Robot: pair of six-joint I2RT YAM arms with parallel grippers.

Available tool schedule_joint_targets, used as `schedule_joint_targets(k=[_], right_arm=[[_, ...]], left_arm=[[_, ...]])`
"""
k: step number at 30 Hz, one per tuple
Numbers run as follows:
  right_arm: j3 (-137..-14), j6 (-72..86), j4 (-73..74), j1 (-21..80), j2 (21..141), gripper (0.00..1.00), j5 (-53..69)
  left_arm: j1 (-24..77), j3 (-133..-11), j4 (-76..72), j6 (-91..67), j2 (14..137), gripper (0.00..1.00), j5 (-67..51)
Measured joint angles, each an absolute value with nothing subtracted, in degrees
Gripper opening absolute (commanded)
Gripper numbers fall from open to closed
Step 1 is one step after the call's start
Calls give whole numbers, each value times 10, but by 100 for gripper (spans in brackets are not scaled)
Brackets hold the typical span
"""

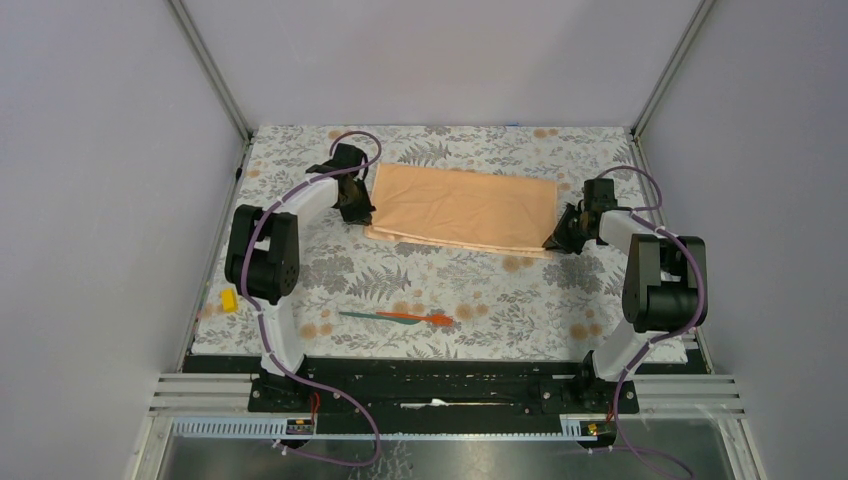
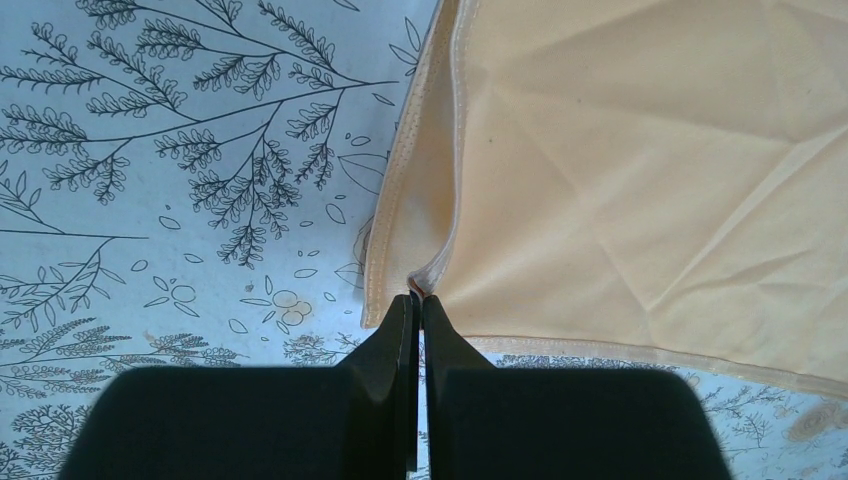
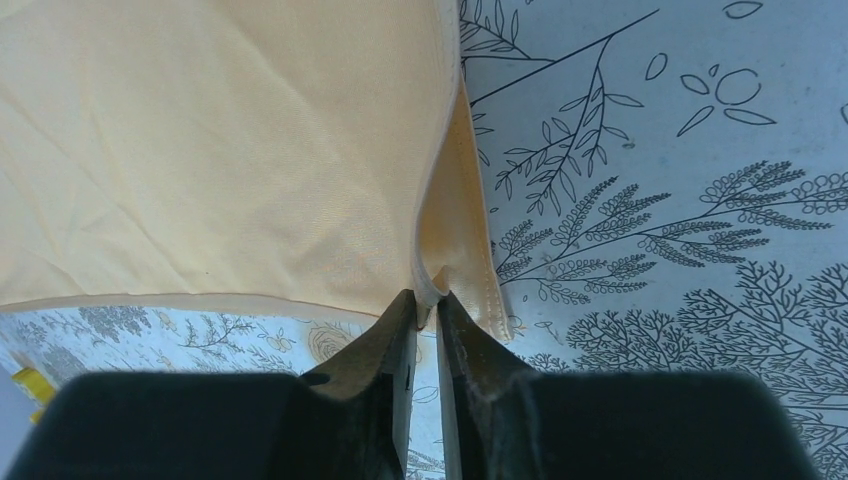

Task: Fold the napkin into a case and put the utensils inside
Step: Fold and flatten the napkin at the center of the board.

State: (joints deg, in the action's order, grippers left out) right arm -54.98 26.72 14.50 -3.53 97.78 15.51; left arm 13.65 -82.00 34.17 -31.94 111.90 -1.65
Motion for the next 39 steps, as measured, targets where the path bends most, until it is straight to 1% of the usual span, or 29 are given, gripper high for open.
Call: schedule_joint_targets(k=[14, 39], right_arm=[[-550, 261, 145, -30, 988, 21, 155], [-550, 259, 149, -24, 998, 23, 154]], left_arm=[[119, -829, 366, -322, 1157, 0, -58], [119, -814, 363, -313, 1142, 0, -53]])
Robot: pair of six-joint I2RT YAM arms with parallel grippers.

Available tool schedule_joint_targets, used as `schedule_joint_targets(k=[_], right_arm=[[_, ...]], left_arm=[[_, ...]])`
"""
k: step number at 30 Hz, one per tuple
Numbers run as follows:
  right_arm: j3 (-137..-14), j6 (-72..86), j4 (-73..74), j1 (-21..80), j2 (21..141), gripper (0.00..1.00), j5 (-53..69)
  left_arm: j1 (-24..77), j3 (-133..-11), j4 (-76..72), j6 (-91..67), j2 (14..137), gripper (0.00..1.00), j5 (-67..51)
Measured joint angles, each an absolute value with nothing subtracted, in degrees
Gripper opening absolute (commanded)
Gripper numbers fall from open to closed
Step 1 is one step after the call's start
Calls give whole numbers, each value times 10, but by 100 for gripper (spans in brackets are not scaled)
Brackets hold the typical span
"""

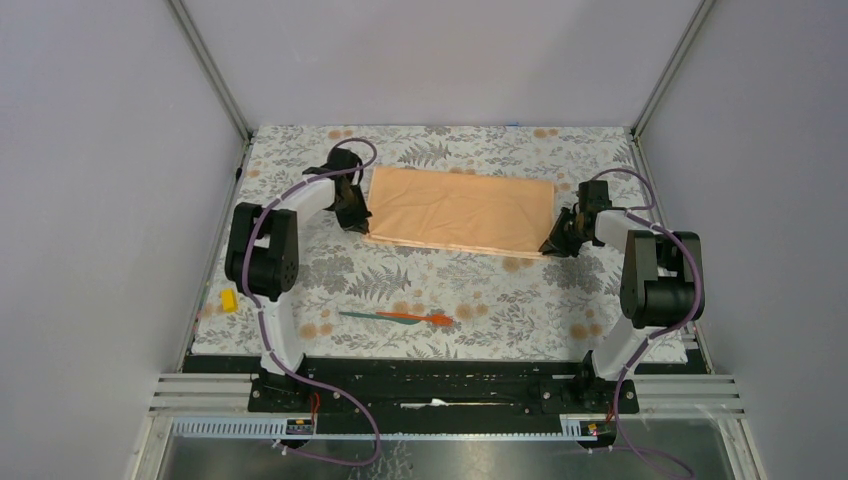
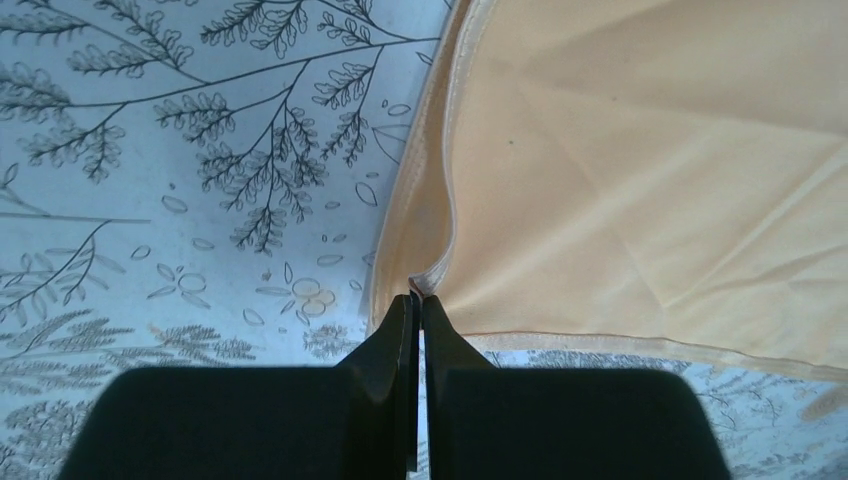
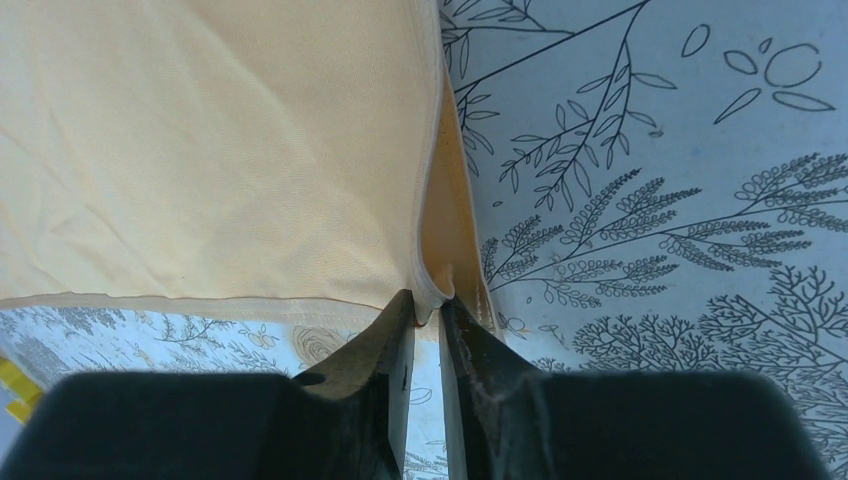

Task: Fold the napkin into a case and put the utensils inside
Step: Fold and flatten the napkin at the center of the board.

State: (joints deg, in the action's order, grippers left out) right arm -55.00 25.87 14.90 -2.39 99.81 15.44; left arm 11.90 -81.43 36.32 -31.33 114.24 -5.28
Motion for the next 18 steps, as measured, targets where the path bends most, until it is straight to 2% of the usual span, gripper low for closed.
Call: schedule_joint_targets(k=[18], right_arm=[[-550, 257, 175, -20, 969, 23, 155]], left_arm=[[119, -790, 371, -313, 1092, 0, -42]])
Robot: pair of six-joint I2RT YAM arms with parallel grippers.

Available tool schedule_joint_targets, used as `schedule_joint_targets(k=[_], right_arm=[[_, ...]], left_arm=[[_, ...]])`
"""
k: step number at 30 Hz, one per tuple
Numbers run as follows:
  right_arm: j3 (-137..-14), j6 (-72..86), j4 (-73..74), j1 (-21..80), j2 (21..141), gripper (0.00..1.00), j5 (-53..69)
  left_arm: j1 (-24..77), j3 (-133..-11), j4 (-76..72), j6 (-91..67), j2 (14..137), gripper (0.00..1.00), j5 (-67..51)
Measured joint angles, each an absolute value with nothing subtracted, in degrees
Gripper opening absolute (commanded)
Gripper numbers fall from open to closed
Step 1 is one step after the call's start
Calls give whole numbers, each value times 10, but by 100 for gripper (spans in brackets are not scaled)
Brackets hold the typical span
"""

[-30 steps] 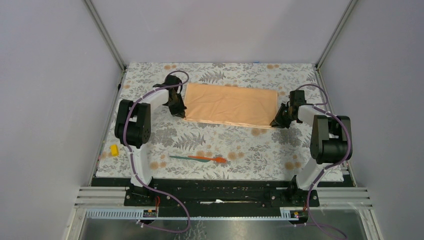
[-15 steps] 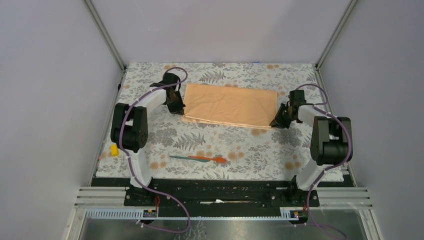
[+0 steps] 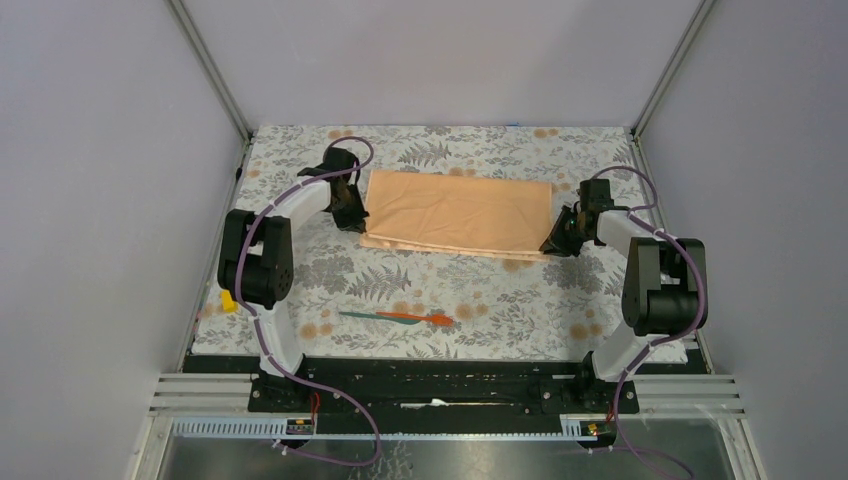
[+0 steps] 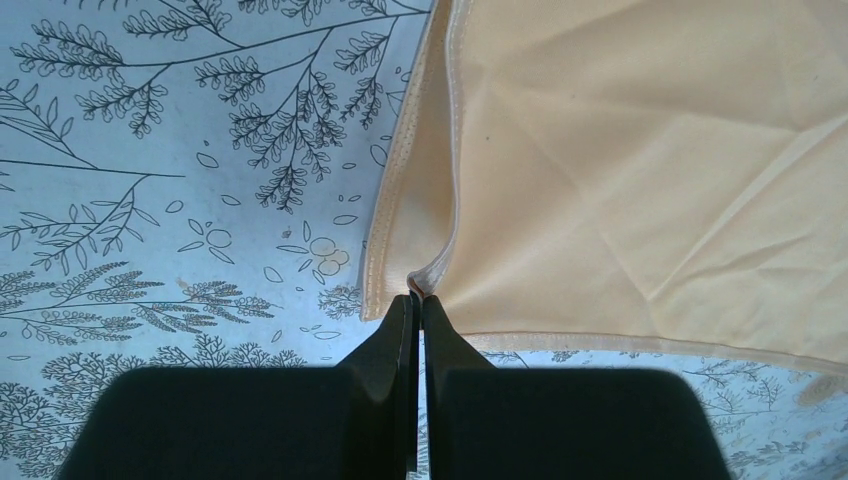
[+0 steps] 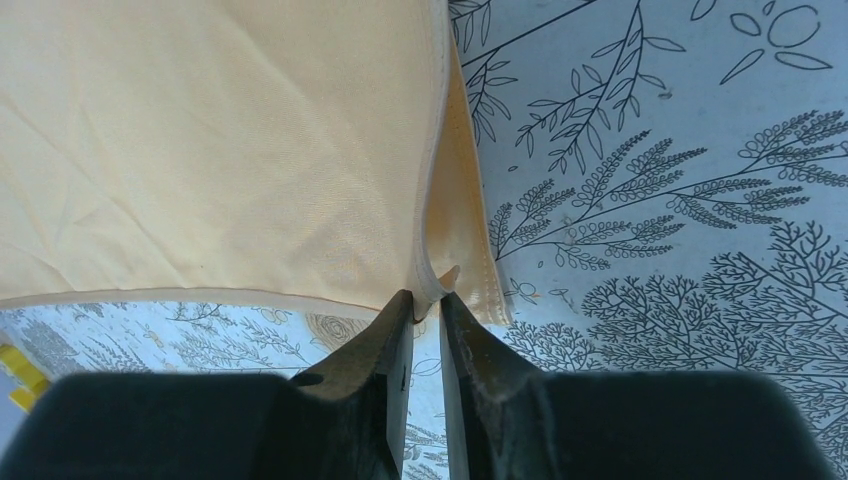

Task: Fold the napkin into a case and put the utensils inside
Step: Fold and flatten the napkin at the center of the board.

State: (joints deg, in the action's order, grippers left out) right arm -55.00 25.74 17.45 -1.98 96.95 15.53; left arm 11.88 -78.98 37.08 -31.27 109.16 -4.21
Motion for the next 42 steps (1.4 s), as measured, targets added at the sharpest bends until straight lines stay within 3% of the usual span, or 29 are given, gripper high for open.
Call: schedule_joint_targets(k=[22, 27, 39, 42], right_arm=[[-550, 257, 186, -15, 941, 24, 157], [-550, 255, 186, -15, 941, 31, 156], [-566, 249, 204, -10, 941, 47, 175], [-585, 249, 204, -8, 949, 50, 190]], left_arm=[[119, -759, 373, -309, 1055, 0, -34], [119, -745, 374, -309, 1055, 1, -35], [118, -710, 397, -289, 1006, 45, -70], [114, -704, 405, -286, 968, 47, -74]])
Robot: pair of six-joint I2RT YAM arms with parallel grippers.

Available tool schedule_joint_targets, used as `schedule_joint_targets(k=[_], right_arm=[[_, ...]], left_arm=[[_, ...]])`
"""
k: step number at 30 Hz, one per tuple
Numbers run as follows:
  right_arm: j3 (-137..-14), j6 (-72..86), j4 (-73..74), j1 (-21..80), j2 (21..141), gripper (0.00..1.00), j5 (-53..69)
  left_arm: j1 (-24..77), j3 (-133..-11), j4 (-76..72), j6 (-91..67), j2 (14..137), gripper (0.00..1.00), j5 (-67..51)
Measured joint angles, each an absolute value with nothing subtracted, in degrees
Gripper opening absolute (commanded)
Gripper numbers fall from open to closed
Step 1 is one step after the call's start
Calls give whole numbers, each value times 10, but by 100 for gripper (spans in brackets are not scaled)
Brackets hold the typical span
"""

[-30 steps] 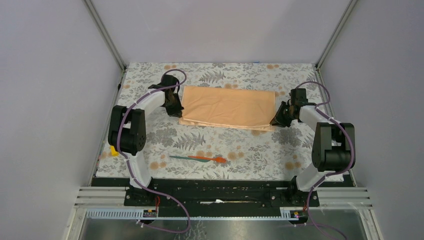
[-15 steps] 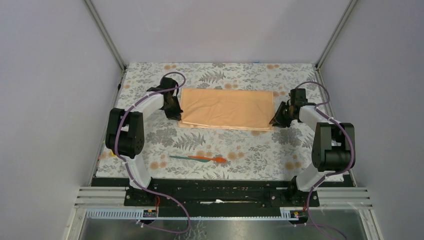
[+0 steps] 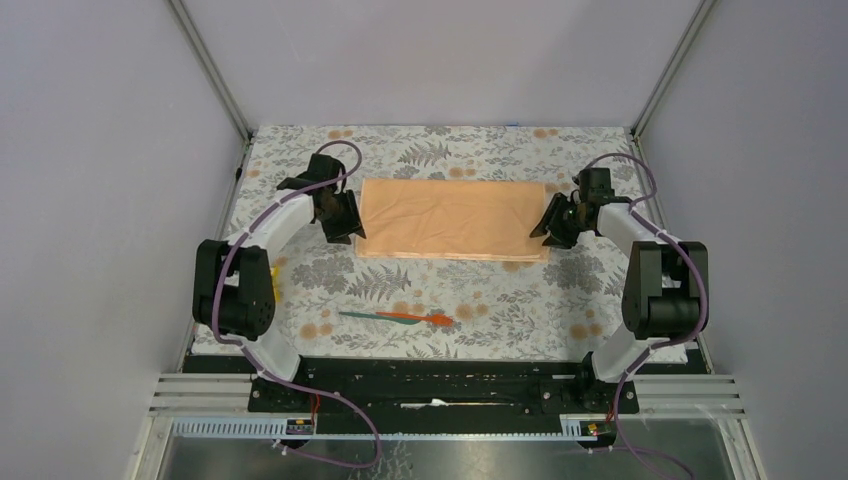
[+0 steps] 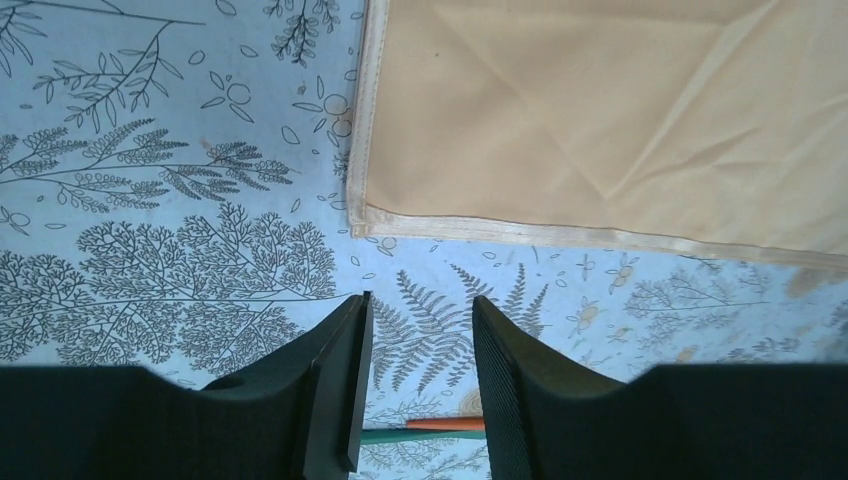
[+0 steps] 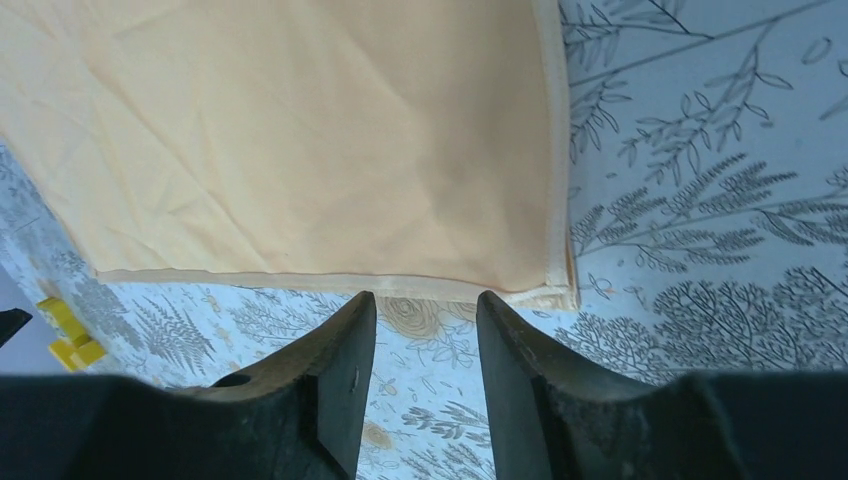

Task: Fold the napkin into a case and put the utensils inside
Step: Fold and flatten the napkin at the center of the board.

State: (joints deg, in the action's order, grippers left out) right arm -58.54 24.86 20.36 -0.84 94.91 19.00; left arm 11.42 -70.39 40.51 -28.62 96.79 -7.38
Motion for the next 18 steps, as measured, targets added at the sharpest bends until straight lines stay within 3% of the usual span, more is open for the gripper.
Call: schedule_joint_targets(k=[13, 18], right_arm=[[-603, 250, 194, -8, 997, 52, 208], [-602, 252, 190, -8, 998, 48, 204]], left_arm=[[101, -715, 392, -316, 1039, 51, -105], [101, -701, 375, -327, 1040, 45, -100]])
